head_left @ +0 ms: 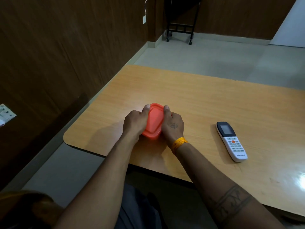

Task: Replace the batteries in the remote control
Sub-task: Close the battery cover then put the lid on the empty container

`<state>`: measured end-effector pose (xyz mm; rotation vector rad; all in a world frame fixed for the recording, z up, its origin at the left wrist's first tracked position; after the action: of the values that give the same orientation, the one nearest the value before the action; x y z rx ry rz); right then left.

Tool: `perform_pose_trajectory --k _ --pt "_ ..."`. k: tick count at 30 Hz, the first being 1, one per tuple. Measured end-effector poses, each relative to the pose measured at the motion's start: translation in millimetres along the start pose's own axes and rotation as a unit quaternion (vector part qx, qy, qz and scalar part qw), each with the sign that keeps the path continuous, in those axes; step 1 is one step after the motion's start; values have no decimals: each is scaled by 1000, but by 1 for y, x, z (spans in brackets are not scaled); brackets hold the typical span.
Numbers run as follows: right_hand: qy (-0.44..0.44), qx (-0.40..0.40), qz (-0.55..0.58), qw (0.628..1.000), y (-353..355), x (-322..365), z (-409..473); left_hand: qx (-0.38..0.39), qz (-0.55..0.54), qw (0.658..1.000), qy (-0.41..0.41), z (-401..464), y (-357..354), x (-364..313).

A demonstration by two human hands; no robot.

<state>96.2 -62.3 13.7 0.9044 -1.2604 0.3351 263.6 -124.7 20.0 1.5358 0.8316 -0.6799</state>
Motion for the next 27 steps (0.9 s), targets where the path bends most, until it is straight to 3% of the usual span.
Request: perform_pose_trajectory --k 6,13,18,27 --pt "-11 10 21 1000 -6 12 -9 -36 -49 998 10 -6 13 4" --pt "36 56 23 998 -31 34 -40 -65 -90 993 28 -2 41 12" --pt "-57 73 80 992 -57 33 -48 -84 -47 995 -27 8 90 26" --pt "-157 201 185 949 -161 47 -93 -35 -60 997 29 35 190 106"
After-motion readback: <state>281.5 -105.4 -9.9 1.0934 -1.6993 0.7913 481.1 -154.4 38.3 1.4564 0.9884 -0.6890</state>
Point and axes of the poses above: each hand's wrist, its own z-axis towards the middle knuckle, its own y-axis out of the back of the hand, x = y × z, the point moved 8 cm from there along z, towards the middle knuckle, and after that the axes turned 4 degrees about -x, right-handed, at the moved point
